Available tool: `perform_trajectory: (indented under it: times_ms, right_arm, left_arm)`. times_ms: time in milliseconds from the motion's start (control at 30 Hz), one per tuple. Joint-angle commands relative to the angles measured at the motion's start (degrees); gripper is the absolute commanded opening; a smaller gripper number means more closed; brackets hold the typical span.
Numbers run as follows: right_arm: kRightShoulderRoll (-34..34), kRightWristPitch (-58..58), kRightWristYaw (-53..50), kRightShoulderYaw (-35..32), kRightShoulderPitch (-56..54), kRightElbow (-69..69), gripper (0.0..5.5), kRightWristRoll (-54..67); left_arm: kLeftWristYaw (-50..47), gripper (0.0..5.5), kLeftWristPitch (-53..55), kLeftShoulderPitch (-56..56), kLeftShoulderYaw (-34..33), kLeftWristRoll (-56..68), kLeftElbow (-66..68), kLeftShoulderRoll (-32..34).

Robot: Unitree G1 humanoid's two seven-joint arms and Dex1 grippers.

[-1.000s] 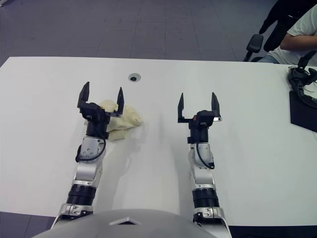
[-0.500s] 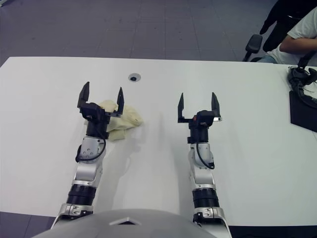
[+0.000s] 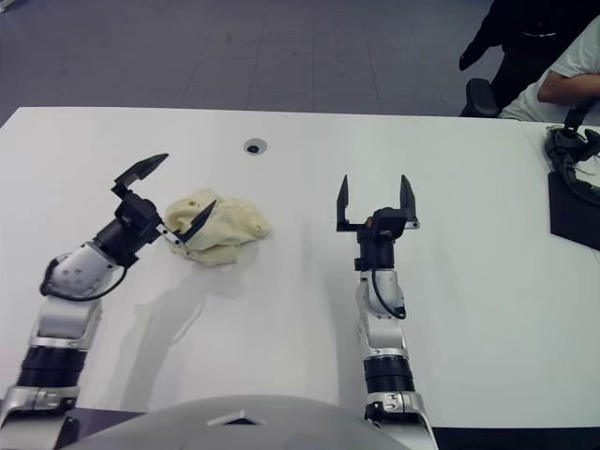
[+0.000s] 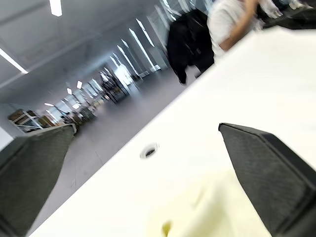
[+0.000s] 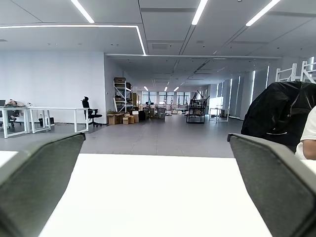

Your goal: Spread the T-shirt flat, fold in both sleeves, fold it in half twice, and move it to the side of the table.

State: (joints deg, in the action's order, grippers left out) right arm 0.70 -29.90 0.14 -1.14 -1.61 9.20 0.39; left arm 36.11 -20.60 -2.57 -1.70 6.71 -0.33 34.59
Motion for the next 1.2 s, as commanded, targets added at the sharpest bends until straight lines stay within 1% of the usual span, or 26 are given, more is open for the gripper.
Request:
perform_trajectory:
  times_ms: [33,133,233,333,433,567,633,733,767,833,933,1067,1200]
  right_arm:
    - [0.5,0.8,-0.1,0.1,0.6,-1.1,5.36,0.3]
    - [0.7,0.9,-0.5,0.1,0.8,-1.4,5.36,0.1]
    - [1.1,1.1,-0.8,0.4,0.8,-1.5,5.36,-0.2]
    - [1.3,1.1,-0.9,0.5,0.7,-1.6,5.36,-0.3]
    - [1.6,1.1,-0.9,0.7,0.5,-1.6,5.36,-0.4]
    - [1.7,1.1,-1.1,0.9,0.7,-1.9,5.36,-0.4]
    - [1.8,1.2,-1.1,0.9,0.7,-1.9,5.40,-0.4]
    - [1.8,1.4,-1.1,1.0,1.0,-2.5,5.40,-0.4]
    - [1.9,1.5,-1.1,1.1,1.2,-2.7,5.40,-0.4]
    - [1.9,1.7,-1.1,1.2,1.3,-3.0,5.40,-0.4]
    - [1.9,2.1,-1.1,1.3,1.5,-3.5,5.40,-0.4]
    - [2.0,2.5,-1.1,1.5,1.6,-3.7,5.40,-0.3]
    - [2.1,2.9,-1.1,1.7,1.6,-3.8,5.40,-0.4]
  left_arm:
    - [4.7,5.40,1.5,-3.9,-2.3,1.0,6.3,5.2]
    - [4.4,5.40,2.8,-10.1,-1.1,-2.6,12.9,6.1]
    - [6.2,5.40,1.9,-12.7,2.1,-6.0,16.9,6.0]
    - [5.3,5.40,0.5,-15.6,3.8,-8.9,22.2,5.2]
    - [6.6,5.40,-1.4,-16.5,5.3,-10.3,25.5,5.5]
    - [10.0,5.40,-2.6,-15.4,5.5,-8.1,24.7,5.8]
    - [11.3,5.12,-3.2,-14.4,5.8,-7.8,24.1,5.9]
    - [14.1,4.52,-3.4,-10.6,6.2,-6.0,20.6,6.0]
    - [14.5,4.29,-3.4,-9.0,6.2,-5.7,18.7,6.3]
    - [15.3,4.03,-3.0,-5.5,6.1,-4.9,14.3,6.9]
    - [16.2,3.41,-1.1,0.2,5.2,-2.9,6.0,8.1]
    - [17.2,2.69,0.6,8.3,3.9,-2.1,-3.5,10.8]
    - [17.1,1.99,2.3,10.1,2.0,0.5,-7.6,11.3]
